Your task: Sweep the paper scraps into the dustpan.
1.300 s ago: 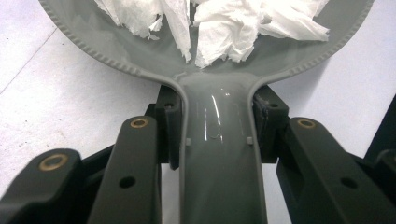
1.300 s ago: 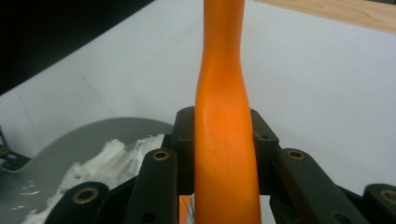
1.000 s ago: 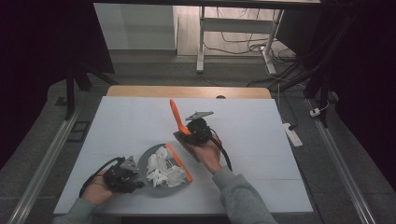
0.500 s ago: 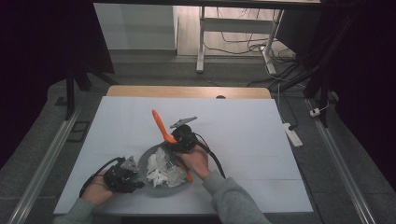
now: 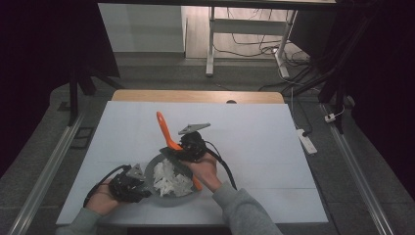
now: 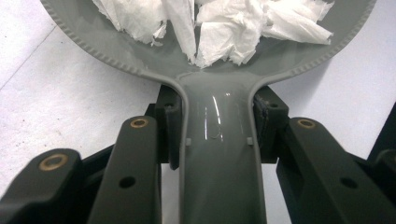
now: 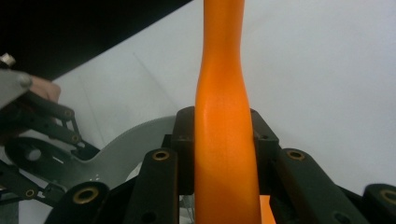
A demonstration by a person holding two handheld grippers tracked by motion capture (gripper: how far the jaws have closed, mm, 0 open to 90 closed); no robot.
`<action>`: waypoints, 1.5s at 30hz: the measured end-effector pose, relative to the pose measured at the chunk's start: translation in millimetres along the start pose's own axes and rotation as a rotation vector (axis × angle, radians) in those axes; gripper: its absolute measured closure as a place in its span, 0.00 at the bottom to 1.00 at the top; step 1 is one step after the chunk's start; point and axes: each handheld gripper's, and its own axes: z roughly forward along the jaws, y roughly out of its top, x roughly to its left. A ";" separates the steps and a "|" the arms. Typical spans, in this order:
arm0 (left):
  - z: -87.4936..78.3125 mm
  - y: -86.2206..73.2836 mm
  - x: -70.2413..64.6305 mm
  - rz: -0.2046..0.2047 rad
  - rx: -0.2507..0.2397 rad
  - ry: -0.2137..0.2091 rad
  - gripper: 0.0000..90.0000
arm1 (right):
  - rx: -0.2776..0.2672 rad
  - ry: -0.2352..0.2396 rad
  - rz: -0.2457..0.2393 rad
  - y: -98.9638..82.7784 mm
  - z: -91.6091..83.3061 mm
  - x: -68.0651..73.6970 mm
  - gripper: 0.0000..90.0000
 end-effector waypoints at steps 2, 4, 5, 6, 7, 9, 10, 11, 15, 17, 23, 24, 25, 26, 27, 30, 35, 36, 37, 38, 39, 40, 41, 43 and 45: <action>-0.1 0.0 0.1 0.000 -0.001 0.000 0.69 | -0.019 -0.015 0.006 1.6 -7.9 -4.5 0.78; -0.2 0.0 0.2 0.000 -0.002 0.000 0.69 | -0.030 -0.021 0.011 2.2 -11.7 -6.6 0.78; -0.1 0.0 0.3 0.001 -0.002 0.000 0.69 | -0.050 -0.039 0.013 3.3 -19.1 -10.9 0.78; -0.1 -0.1 0.4 0.000 -0.004 0.000 0.69 | -0.058 -0.049 0.014 3.6 -22.4 -12.8 0.78; -0.1 -0.2 0.4 0.000 -0.004 0.000 0.69 | -0.058 -0.049 0.014 3.6 -22.4 -12.8 0.78; -0.3 -0.4 0.7 0.000 -0.006 -0.003 0.69 | -0.073 -0.067 0.030 3.6 -31.0 -19.7 0.78; -0.3 -0.5 0.9 0.000 -0.007 -0.003 0.69 | -0.077 -0.075 0.034 3.2 -33.4 -21.8 0.78; -0.4 -0.7 1.0 0.000 -0.007 -0.004 0.69 | -0.077 -0.075 0.034 3.2 -33.4 -21.8 0.78; -0.1 -1.5 1.6 -0.001 -0.010 -0.006 0.69 | -0.081 -0.100 0.041 -0.6 -43.1 -29.8 0.78; -0.2 -1.7 1.7 -0.003 -0.014 -0.006 0.69 | -0.078 -0.116 0.041 -3.6 -48.0 -33.6 0.78; -0.6 -2.0 1.7 -0.007 -0.014 0.001 0.69 | -0.080 -0.133 0.058 -14.2 -62.1 -43.9 0.78; -0.8 -2.1 1.8 -0.009 -0.013 0.003 0.69 | -0.077 -0.139 0.059 -16.2 -65.4 -45.2 0.78; -0.9 -2.3 2.1 -0.011 -0.015 0.002 0.69 | -0.078 -0.142 0.060 -17.5 -67.1 -45.8 0.78; -1.0 -2.5 2.3 -0.013 -0.015 0.005 0.69 | -0.079 -0.143 0.059 -19.2 -69.2 -46.7 0.78; -0.9 -2.7 2.4 -0.017 -0.019 0.005 0.69 | -0.078 -0.146 0.059 -20.8 -71.4 -47.4 0.78; -2.4 -3.2 3.0 -0.020 -0.026 0.005 0.69 | -0.078 -0.156 0.059 -25.7 -79.7 -49.5 0.78; -5.6 -4.5 5.2 -0.040 -0.050 0.012 0.69 | -0.077 -0.164 0.057 -33.8 -91.4 -52.6 0.78; -6.6 -4.9 5.9 -0.048 -0.056 0.013 0.69 | -0.079 -0.163 0.061 -35.8 -93.7 -53.5 0.78; -7.6 -5.1 6.4 -0.053 -0.061 0.017 0.69 | -0.076 -0.164 0.063 -38.3 -96.9 -54.6 0.78; -8.5 -5.3 6.7 -0.062 -0.067 0.021 0.69 | -0.077 -0.166 0.065 -40.4 -99.5 -55.3 0.78; -9.2 -5.4 7.0 -0.068 -0.072 0.023 0.69 | -0.079 -0.167 0.068 -42.4 -102.2 -56.3 0.78; -10.4 -5.7 7.9 -0.081 -0.079 0.028 0.69 | -0.079 -0.167 0.070 -43.8 -104.3 -57.1 0.78; -11.2 -5.9 8.6 -0.095 -0.087 0.031 0.69 | -0.082 -0.165 0.075 -45.9 -107.6 -58.3 0.78; -12.7 -6.5 9.8 -0.124 -0.099 0.045 0.69 | -0.087 -0.168 0.079 -49.1 -113.6 -59.7 0.78; -14.2 -7.1 11.1 -0.144 -0.108 0.055 0.69 | -0.088 -0.169 0.079 -52.0 -119.3 -60.4 0.78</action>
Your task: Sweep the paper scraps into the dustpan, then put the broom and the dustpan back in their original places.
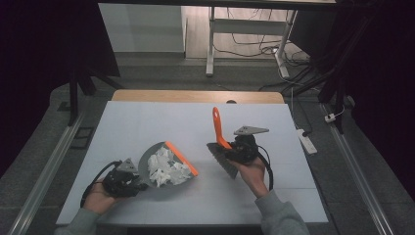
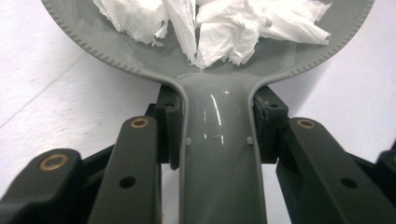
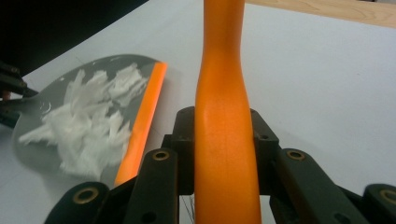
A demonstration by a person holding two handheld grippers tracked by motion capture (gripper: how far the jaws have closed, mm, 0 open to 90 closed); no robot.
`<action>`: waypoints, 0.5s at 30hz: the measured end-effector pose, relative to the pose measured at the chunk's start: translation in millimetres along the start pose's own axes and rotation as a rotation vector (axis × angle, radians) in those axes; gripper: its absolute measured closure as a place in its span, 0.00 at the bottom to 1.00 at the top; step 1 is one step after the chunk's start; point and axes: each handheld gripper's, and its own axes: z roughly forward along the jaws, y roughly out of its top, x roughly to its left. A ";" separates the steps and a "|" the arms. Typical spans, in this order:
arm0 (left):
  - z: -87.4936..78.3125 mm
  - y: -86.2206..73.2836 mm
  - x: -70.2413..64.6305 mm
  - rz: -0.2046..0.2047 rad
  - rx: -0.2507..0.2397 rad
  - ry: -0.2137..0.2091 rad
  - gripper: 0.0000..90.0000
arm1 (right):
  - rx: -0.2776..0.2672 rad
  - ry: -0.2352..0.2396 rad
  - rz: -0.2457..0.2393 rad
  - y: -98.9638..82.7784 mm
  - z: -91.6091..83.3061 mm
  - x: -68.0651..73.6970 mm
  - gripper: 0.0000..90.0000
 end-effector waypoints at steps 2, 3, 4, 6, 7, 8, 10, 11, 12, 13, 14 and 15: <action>-1.4 -0.2 2.1 -0.025 -0.010 0.010 0.69 | -0.005 -0.007 -0.003 -3.1 -6.8 -1.6 0.78; -2.1 -0.2 3.0 -0.033 -0.012 0.014 0.69 | -0.005 -0.010 -0.004 -4.5 -9.8 -2.0 0.78; -2.6 -0.3 3.5 -0.041 -0.015 0.021 0.69 | -0.004 -0.009 -0.005 -5.7 -12.5 -2.3 0.78; -3.7 -0.4 4.2 -0.059 -0.022 0.033 0.69 | 0.000 -0.009 -0.009 -8.0 -18.1 -2.6 0.78; -4.3 -0.5 4.4 -0.067 -0.025 0.036 0.69 | -0.003 -0.006 -0.010 -9.2 -20.5 -2.9 0.78; -4.9 -0.7 4.5 -0.075 -0.030 0.041 0.69 | -0.004 -0.004 -0.008 -10.2 -22.8 -3.3 0.78; -6.5 -1.0 4.7 -0.089 -0.036 0.054 0.69 | -0.003 -0.001 -0.011 -11.8 -27.1 -4.5 0.78; -7.5 -1.2 4.7 -0.097 -0.040 0.056 0.69 | -0.005 0.003 -0.012 -12.8 -28.5 -5.2 0.78; -8.2 -1.4 4.8 -0.101 -0.045 0.060 0.69 | -0.002 0.003 -0.013 -13.7 -30.2 -6.0 0.78; -9.2 -1.6 5.0 -0.113 -0.051 0.061 0.69 | 0.000 0.005 -0.007 -14.5 -31.3 -6.2 0.78; -9.7 -1.7 5.3 -0.117 -0.055 0.062 0.69 | -0.002 0.008 -0.009 -16.0 -32.9 -7.3 0.78; -10.1 -1.6 5.4 -0.127 -0.061 0.066 0.69 | -0.001 0.008 -0.008 -16.8 -34.0 -7.8 0.78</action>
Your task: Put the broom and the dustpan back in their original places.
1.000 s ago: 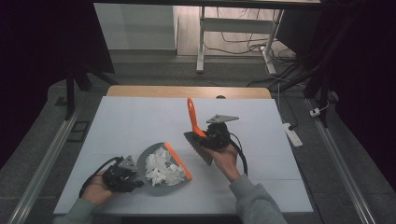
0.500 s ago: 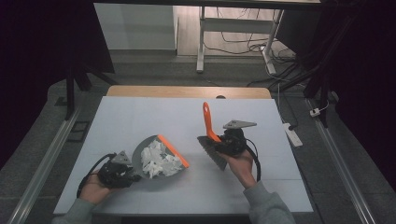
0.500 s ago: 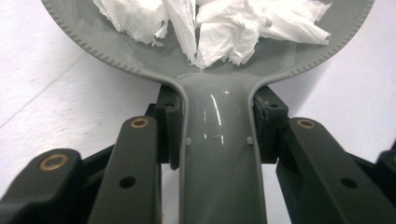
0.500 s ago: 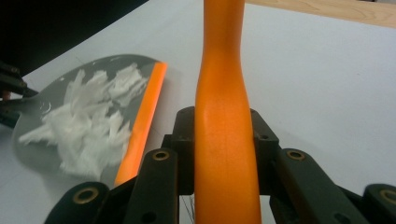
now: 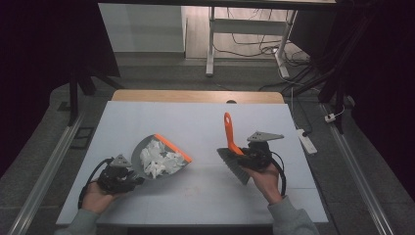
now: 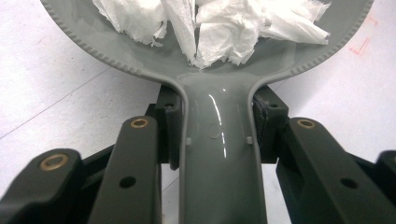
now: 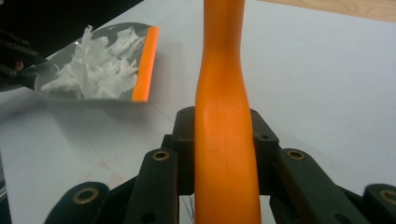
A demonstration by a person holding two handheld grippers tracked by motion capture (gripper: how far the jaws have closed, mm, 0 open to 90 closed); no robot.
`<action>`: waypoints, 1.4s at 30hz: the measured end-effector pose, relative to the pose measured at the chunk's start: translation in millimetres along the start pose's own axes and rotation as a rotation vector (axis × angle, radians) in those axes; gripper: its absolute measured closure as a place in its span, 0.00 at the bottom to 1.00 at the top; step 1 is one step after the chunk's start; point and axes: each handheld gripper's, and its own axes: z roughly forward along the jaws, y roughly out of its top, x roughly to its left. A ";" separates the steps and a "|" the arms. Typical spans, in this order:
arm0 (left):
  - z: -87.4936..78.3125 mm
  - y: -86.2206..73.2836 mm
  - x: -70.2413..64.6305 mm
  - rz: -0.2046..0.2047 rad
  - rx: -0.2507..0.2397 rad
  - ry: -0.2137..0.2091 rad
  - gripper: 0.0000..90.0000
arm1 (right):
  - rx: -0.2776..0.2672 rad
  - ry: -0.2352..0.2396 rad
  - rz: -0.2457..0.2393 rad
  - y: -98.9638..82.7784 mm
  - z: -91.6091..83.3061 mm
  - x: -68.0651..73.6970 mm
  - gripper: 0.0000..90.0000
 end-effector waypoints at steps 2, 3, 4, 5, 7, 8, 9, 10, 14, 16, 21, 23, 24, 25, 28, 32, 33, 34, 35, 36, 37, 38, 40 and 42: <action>0.0 0.6 0.5 -0.009 -0.002 0.008 0.69 | 0.002 -0.002 0.004 -2.3 -3.2 -1.5 0.78; -0.1 1.0 0.7 -0.016 0.000 0.011 0.69 | 0.006 -0.002 0.003 -3.2 -4.8 -2.4 0.78; -0.2 1.2 0.7 -0.024 -0.002 0.017 0.69 | 0.004 -0.004 0.006 -4.2 -6.0 -3.2 0.78; -0.5 1.2 0.9 -0.030 -0.005 0.018 0.69 | 0.005 -0.005 0.010 -5.2 -7.4 -3.9 0.78; -1.0 1.0 1.2 -0.049 -0.017 0.017 0.69 | 0.007 -0.008 0.014 -6.9 -10.0 -5.9 0.78; -1.3 0.9 1.6 -0.055 -0.023 0.020 0.69 | 0.007 -0.008 0.020 -7.6 -11.2 -6.8 0.78; -1.6 0.9 1.9 -0.064 -0.026 0.024 0.69 | 0.007 -0.009 0.023 -8.2 -12.3 -7.7 0.78; -1.9 0.8 2.7 -0.072 -0.030 0.028 0.69 | 0.007 -0.004 0.025 -8.8 -13.0 -8.7 0.78; -2.2 0.0 7.6 -0.119 -0.041 0.046 0.69 | 0.015 0.003 0.037 -11.1 -15.1 -11.6 0.78; -2.1 -0.5 10.1 -0.139 -0.040 0.052 0.69 | 0.021 0.006 0.042 -12.0 -16.3 -12.4 0.78; -2.2 -1.1 11.6 -0.174 -0.047 0.081 0.69 | 0.024 0.010 0.043 -12.9 -18.9 -12.6 0.78; -2.0 -1.2 11.9 -0.188 -0.050 0.087 0.69 | 0.024 0.013 0.039 -12.7 -20.1 -12.7 0.78; -1.7 -1.0 12.0 -0.193 -0.049 0.091 0.69 | 0.024 0.015 0.038 -12.8 -20.6 -12.6 0.78; -1.0 -0.6 11.8 -0.198 -0.047 0.098 0.69 | 0.025 0.016 0.040 -12.9 -21.1 -12.5 0.78; 1.2 1.1 11.2 -0.213 -0.042 0.109 0.69 | 0.026 0.020 0.041 -14.2 -21.7 -13.6 0.78; 3.9 3.9 9.2 -0.235 -0.046 0.134 0.69 | 0.036 0.027 0.039 -15.4 -24.1 -15.2 0.78; 4.7 4.4 8.3 -0.243 -0.049 0.138 0.69 | 0.037 0.029 0.039 -15.6 -24.9 -15.6 0.78; 5.7 4.8 7.4 -0.250 -0.052 0.139 0.69 | 0.039 0.029 0.038 -15.8 -26.0 -16.2 0.78; 6.9 5.5 6.4 -0.255 -0.054 0.143 0.69 | 0.039 0.030 0.037 -15.9 -26.9 -16.8 0.78; 8.1 6.4 5.0 -0.257 -0.052 0.155 0.69 | 0.040 0.032 0.038 -15.8 -28.3 -17.4 0.78; 9.5 7.3 3.9 -0.262 -0.051 0.166 0.69 | 0.037 0.031 0.037 -15.9 -29.5 -17.9 0.78; 10.8 8.1 3.4 -0.268 -0.050 0.175 0.69 | 0.033 0.030 0.039 -15.9 -30.7 -18.2 0.78; 13.9 9.9 2.6 -0.288 -0.054 0.189 0.69 | 0.032 0.032 0.041 -16.1 -32.4 -18.6 0.78; 17.7 11.7 3.2 -0.306 -0.054 0.200 0.69 | 0.036 0.027 0.036 -16.0 -33.5 -18.1 0.78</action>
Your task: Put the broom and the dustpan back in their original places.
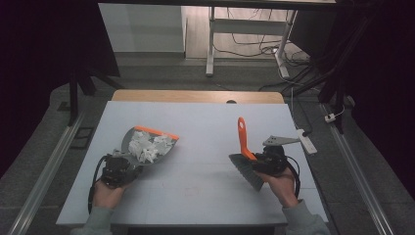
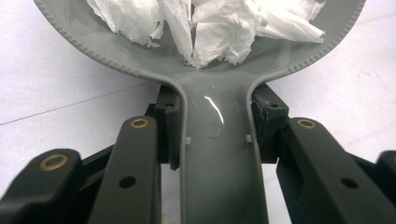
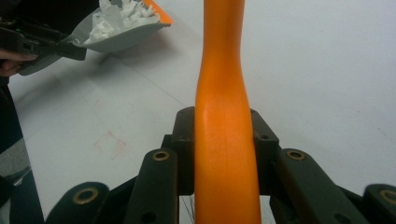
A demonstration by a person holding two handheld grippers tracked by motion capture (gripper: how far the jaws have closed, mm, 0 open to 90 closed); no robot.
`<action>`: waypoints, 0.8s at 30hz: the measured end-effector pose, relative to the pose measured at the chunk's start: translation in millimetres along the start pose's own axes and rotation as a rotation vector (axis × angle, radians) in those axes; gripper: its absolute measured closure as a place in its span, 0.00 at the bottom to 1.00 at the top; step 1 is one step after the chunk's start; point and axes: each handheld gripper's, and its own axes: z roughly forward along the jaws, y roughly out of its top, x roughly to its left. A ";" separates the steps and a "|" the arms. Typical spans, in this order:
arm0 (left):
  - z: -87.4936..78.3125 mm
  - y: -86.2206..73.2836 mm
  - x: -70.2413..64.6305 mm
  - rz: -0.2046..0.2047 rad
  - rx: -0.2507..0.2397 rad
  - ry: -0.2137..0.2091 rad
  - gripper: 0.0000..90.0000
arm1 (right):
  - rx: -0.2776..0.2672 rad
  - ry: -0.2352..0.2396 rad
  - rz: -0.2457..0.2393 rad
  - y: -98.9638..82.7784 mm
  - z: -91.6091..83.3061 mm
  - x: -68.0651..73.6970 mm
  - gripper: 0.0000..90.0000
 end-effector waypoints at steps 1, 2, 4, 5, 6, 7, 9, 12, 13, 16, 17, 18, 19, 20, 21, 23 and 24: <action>2.3 0.9 -0.3 -0.007 0.001 0.008 0.69 | 0.002 -0.001 -0.003 0.3 -0.4 0.3 0.78; 4.7 1.9 -0.3 -0.012 0.007 0.017 0.69 | 0.004 -0.002 -0.007 0.8 -0.9 0.5 0.78; 9.3 3.5 0.2 -0.024 0.010 0.034 0.69 | 0.004 -0.003 -0.012 2.5 -2.8 1.1 0.78; 11.1 4.3 0.3 -0.030 0.012 0.045 0.69 | 0.002 -0.002 -0.014 3.3 -3.9 1.0 0.78; 12.8 5.0 0.7 -0.037 0.012 0.056 0.69 | 0.000 0.002 -0.009 3.7 -4.7 1.0 0.78; 14.0 5.5 0.9 -0.047 0.012 0.065 0.69 | 0.000 0.005 -0.008 3.7 -4.9 0.8 0.78; 15.8 5.9 2.0 -0.061 0.008 0.068 0.69 | 0.008 0.017 -0.005 2.9 -3.4 0.0 0.78; 18.4 5.7 2.4 -0.075 0.007 0.063 0.69 | 0.030 0.034 0.005 1.2 1.0 -0.8 0.78; 20.0 5.7 2.1 -0.081 0.009 0.067 0.69 | 0.037 0.036 0.003 1.1 1.7 -0.7 0.78; 23.6 6.3 2.2 -0.094 0.014 0.064 0.69 | 0.054 0.045 0.005 1.0 2.8 -0.5 0.78; 24.7 6.7 1.5 -0.099 0.015 0.067 0.69 | 0.056 0.047 0.006 0.9 3.2 -0.5 0.78; 25.5 7.1 1.1 -0.103 0.016 0.069 0.69 | 0.060 0.048 0.006 0.7 3.7 -0.6 0.78; 26.2 7.4 0.5 -0.106 0.016 0.068 0.69 | 0.065 0.048 0.009 0.3 4.4 -0.7 0.78; 27.1 7.7 -0.1 -0.110 0.014 0.071 0.69 | 0.070 0.050 0.008 -0.3 5.4 -1.1 0.78; 28.0 8.0 -0.5 -0.112 0.014 0.078 0.69 | 0.075 0.051 0.009 -1.0 6.5 -1.5 0.78; 30.8 8.6 -1.8 -0.120 0.015 0.093 0.68 | 0.087 0.050 0.011 -2.4 8.7 -2.8 0.78; 32.4 8.8 -2.3 -0.117 0.019 0.095 0.68 | 0.092 0.050 0.015 -3.3 9.8 -3.4 0.78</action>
